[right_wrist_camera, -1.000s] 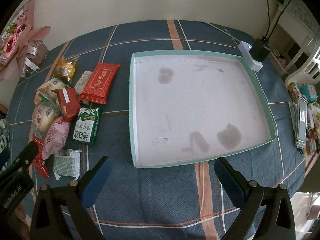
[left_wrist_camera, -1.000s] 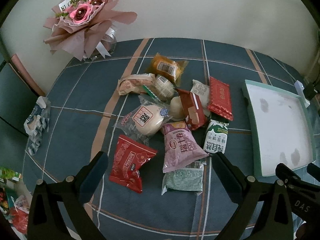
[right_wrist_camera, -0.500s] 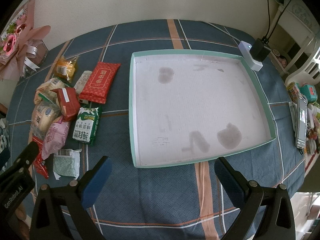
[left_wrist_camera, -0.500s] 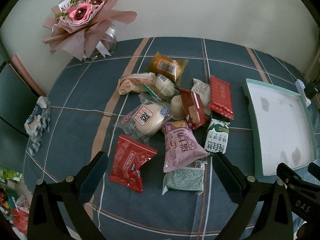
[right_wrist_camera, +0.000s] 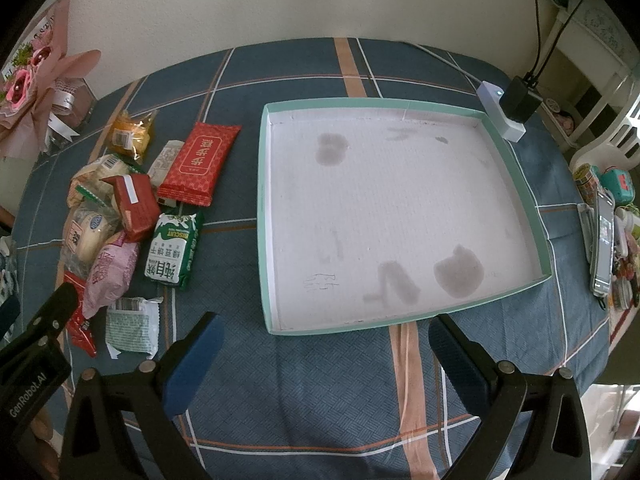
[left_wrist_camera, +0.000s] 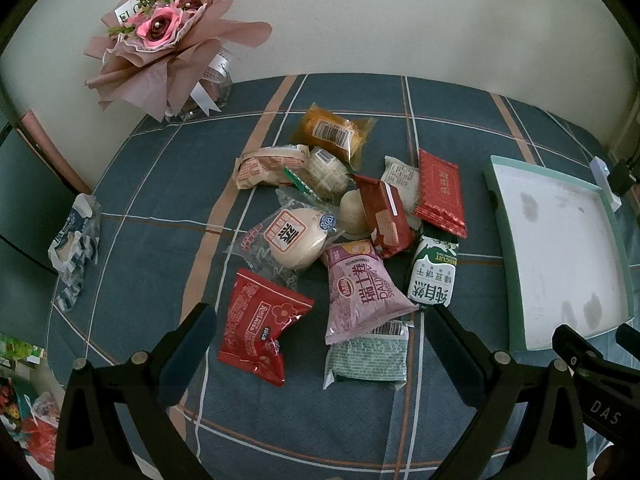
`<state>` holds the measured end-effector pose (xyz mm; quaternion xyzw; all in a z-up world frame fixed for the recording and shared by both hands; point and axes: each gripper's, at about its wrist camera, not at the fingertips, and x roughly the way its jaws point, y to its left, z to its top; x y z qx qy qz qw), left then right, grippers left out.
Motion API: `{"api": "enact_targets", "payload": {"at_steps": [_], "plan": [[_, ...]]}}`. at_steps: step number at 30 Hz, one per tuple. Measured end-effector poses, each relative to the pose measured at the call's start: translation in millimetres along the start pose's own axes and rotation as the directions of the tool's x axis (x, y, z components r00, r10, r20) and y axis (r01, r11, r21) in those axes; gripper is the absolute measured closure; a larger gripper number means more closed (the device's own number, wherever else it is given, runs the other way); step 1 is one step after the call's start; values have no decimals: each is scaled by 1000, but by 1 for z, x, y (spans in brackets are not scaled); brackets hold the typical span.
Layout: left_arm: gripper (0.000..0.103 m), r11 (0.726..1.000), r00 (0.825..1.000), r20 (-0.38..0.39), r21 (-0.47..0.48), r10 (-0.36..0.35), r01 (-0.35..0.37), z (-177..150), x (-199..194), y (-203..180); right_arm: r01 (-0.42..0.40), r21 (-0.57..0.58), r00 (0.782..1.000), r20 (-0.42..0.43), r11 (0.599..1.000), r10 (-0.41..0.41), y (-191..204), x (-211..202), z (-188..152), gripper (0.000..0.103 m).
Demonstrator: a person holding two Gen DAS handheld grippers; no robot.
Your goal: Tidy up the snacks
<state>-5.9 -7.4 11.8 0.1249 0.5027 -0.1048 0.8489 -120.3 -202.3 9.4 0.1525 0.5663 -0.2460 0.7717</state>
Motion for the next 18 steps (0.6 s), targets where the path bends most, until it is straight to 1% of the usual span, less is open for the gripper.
{"api": "enact_targets", "payload": {"at_steps": [18], "plan": [[0, 1000, 1000, 0, 2, 0, 0, 0, 1, -1, 2, -1, 1000, 0, 1000, -2, 0, 0, -2, 0]]}}
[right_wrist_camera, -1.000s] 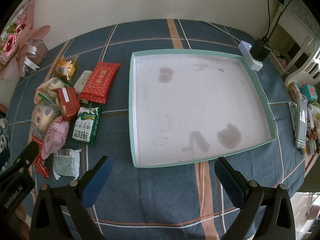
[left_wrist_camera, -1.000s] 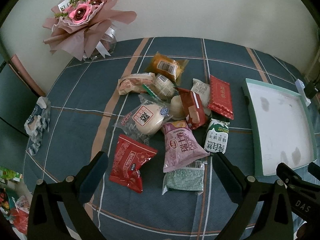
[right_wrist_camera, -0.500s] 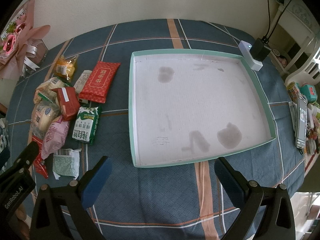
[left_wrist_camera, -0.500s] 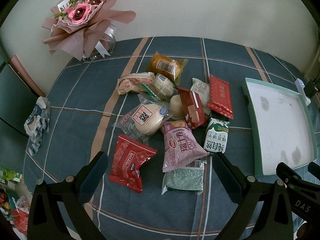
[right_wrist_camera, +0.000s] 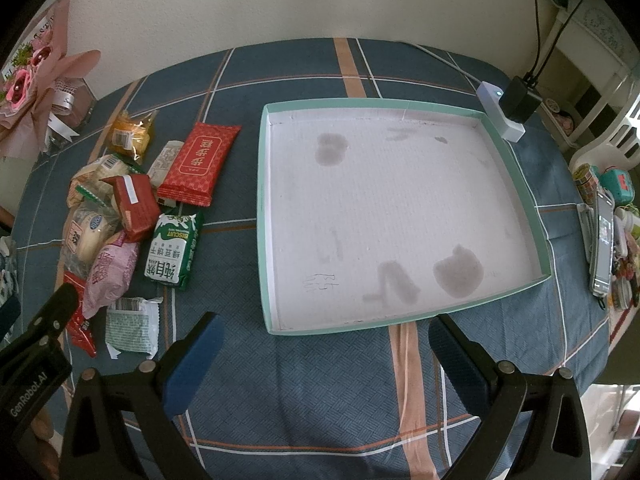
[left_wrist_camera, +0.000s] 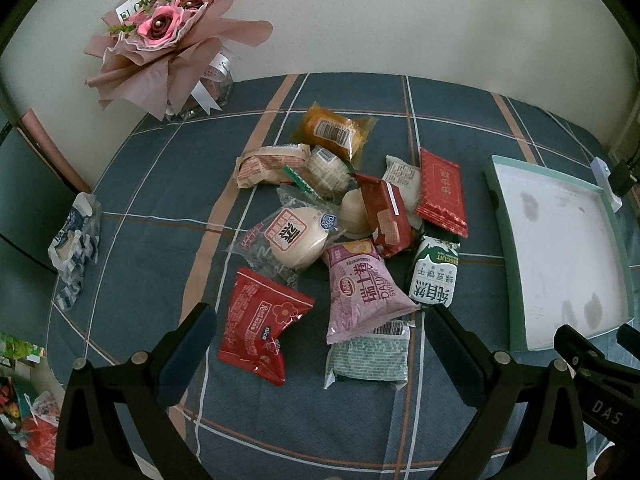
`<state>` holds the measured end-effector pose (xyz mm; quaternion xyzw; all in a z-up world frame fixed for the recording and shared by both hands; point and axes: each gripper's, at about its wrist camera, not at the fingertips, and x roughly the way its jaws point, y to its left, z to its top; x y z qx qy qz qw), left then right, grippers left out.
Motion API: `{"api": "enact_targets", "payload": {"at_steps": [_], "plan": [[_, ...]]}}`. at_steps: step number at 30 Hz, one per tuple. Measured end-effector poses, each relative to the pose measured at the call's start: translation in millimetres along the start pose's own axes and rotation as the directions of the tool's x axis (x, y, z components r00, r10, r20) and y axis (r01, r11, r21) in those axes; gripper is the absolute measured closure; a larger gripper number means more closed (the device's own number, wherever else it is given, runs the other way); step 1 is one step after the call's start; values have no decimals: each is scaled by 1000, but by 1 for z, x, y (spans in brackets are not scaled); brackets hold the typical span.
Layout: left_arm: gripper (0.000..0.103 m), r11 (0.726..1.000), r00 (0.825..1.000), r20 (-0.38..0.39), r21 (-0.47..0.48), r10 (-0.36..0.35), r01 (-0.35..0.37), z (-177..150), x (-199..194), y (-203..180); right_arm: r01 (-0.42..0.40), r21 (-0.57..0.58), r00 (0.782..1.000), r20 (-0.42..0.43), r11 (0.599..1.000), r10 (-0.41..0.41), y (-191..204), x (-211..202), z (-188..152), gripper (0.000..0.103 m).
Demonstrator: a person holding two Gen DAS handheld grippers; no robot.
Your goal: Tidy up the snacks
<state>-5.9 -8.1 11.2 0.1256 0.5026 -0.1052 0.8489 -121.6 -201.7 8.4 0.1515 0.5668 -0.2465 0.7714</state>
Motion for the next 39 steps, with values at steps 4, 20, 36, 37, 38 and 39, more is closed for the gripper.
{"api": "enact_targets", "payload": {"at_steps": [4, 20, 36, 37, 38, 39], "plan": [[0, 1000, 1000, -3, -2, 1, -1, -1, 1, 1, 0, 0, 1000, -1, 1000, 0, 1, 0, 0, 0], [0, 996, 1000, 22, -86, 7, -5, 5, -4, 43, -161, -25, 987, 13, 987, 162, 30, -5, 5, 0], [0, 982, 1000, 0, -185, -28, 27, -15, 39, 102, -299, -129, 951, -129, 946, 283, 111, 26, -17, 0], [0, 984, 1000, -2, -174, -27, 26, -16, 40, 102, -294, -134, 952, -135, 946, 276, 113, 28, -18, 0], [0, 986, 1000, -9, -164, -25, 23, -16, 43, 101, -295, -138, 951, -143, 946, 275, 116, 31, -19, 0], [0, 988, 1000, -20, -154, -24, 21, -16, 46, 101, -297, -138, 949, -151, 945, 276, 118, 33, -20, 0]]}}
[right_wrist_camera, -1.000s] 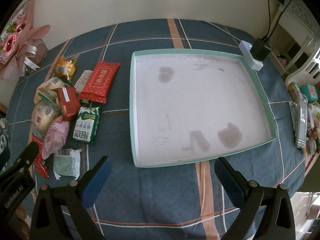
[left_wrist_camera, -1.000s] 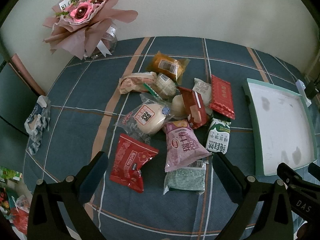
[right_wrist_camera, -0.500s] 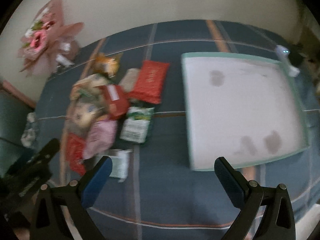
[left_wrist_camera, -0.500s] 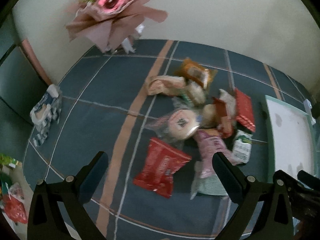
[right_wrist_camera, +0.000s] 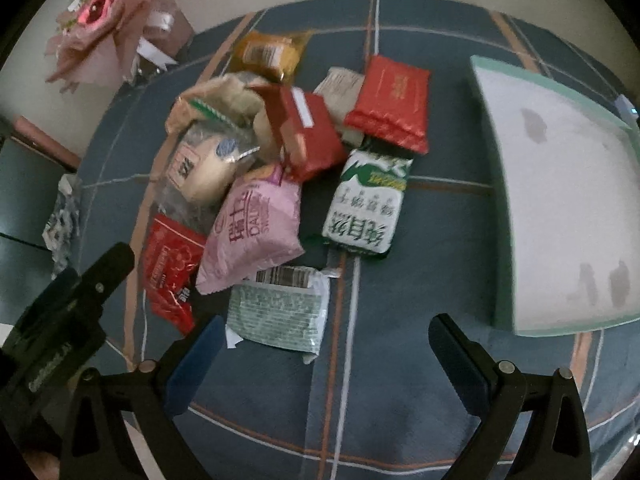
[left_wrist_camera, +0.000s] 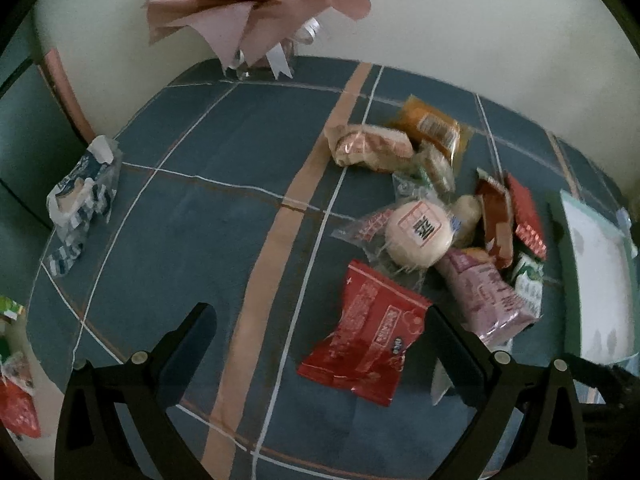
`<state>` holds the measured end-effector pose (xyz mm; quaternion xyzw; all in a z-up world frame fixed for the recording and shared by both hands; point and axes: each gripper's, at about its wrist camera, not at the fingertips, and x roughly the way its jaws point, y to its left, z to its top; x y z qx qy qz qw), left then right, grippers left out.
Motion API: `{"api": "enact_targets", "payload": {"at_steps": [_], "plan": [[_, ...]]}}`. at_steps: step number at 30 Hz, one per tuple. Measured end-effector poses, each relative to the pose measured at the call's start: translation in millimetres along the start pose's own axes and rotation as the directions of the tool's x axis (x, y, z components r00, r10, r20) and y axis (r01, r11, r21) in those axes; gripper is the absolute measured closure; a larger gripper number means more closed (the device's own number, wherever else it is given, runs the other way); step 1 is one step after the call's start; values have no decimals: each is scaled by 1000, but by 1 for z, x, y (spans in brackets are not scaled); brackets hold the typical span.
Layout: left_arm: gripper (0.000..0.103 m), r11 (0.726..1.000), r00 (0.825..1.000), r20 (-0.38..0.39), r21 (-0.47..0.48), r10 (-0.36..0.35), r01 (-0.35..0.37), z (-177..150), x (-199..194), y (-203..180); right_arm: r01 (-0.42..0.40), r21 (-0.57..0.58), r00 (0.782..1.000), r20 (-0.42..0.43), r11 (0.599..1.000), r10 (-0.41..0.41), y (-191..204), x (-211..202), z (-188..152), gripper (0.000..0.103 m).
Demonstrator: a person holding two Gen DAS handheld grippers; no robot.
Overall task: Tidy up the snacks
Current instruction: 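Grasp the green-striped wrapper with the right tool while the left tool grasps the red Rose Kiss pack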
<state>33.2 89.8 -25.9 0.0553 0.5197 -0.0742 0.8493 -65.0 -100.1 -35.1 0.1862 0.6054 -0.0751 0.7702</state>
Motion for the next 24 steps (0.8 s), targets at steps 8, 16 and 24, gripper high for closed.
{"api": "enact_targets", "payload": {"at_steps": [8, 16, 24], "plan": [[0, 998, 997, -56, -25, -52, 51, 1, 20, 6, 9, -11, 1000, -18, 1000, -10, 11, 16, 0, 0], [0, 998, 996, -73, -42, -60, 57, -2, 26, 13, 37, -22, 999, -16, 999, -37, 30, 41, 11, 1], [0, 997, 993, -89, -8, -74, 74, -2, 31, 2, 69, -38, 998, -4, 997, -70, 31, 47, 13, 10]]}}
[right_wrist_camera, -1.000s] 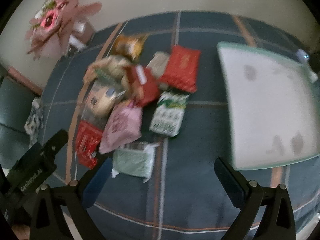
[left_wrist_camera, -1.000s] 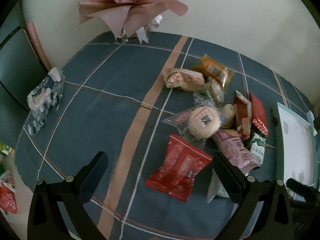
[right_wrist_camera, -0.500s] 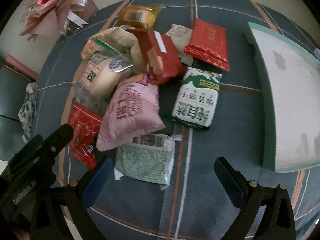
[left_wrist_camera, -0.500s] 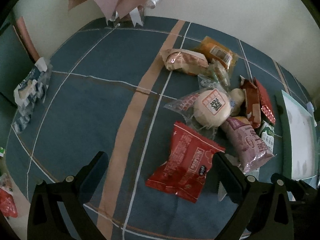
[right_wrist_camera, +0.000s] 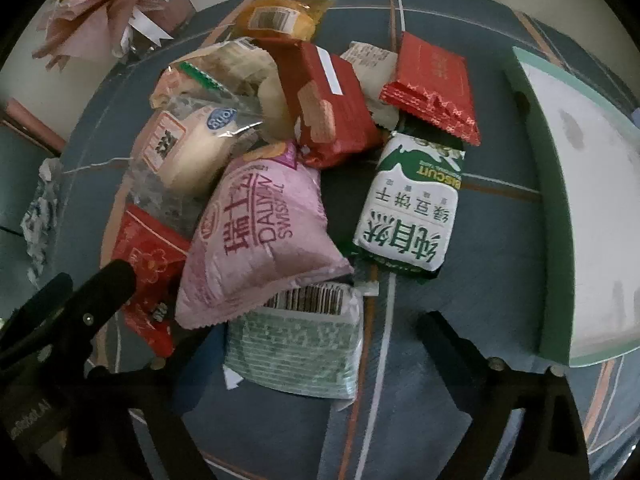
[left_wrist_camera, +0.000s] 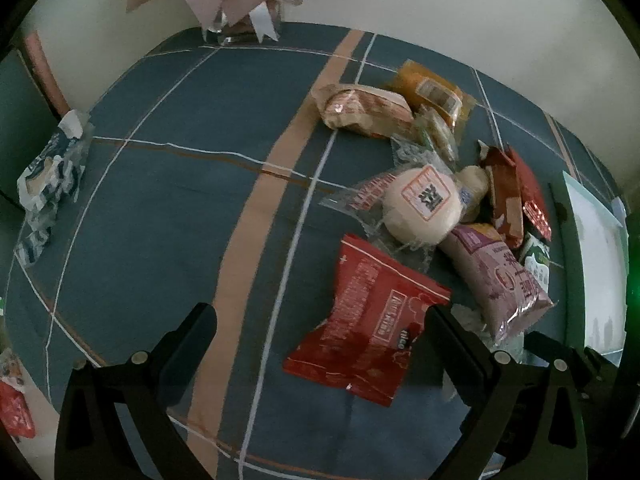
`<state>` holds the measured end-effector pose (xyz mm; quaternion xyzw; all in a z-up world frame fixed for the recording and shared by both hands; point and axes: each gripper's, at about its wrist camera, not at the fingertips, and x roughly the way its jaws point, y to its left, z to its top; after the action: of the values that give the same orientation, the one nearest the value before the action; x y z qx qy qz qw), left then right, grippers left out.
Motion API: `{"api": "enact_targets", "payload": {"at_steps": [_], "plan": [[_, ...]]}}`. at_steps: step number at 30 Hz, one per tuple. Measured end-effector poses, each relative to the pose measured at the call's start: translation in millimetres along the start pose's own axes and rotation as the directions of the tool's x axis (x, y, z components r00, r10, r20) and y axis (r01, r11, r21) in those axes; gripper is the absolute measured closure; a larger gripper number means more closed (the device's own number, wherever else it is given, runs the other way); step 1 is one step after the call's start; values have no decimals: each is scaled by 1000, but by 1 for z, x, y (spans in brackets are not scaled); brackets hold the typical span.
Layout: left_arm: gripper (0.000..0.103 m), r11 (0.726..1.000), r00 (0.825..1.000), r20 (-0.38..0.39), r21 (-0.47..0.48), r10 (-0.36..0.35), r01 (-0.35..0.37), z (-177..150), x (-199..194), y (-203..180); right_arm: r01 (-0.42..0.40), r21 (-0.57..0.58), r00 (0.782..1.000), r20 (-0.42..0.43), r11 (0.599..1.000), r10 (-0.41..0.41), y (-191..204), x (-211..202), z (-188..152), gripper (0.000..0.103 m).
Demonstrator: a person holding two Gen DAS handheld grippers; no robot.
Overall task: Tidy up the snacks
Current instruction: 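Grasp the green-striped wrapper with the right tool while the left tool grasps the red Rose Kiss pack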
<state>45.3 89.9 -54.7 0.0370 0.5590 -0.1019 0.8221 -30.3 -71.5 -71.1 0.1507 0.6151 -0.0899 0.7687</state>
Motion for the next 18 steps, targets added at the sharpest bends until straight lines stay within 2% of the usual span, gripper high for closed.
{"api": "enact_targets", "payload": {"at_steps": [6, 10, 18], "plan": [[0, 1000, 1000, -4, 13, -14, 14, -3, -1, -7, -11, 35, 1000, 4, 999, 11, -14, -5, -1, 24], [0, 1000, 1000, -8, 30, 1, -1, -4, 2, -10, -14, 58, 1000, -3, 998, 14, -26, -8, -4, 31], [1, 998, 1000, -11, 60, 20, -19, -8, 9, -18, -9, 100, 999, -30, 995, 12, -39, -6, -15, 35]]}}
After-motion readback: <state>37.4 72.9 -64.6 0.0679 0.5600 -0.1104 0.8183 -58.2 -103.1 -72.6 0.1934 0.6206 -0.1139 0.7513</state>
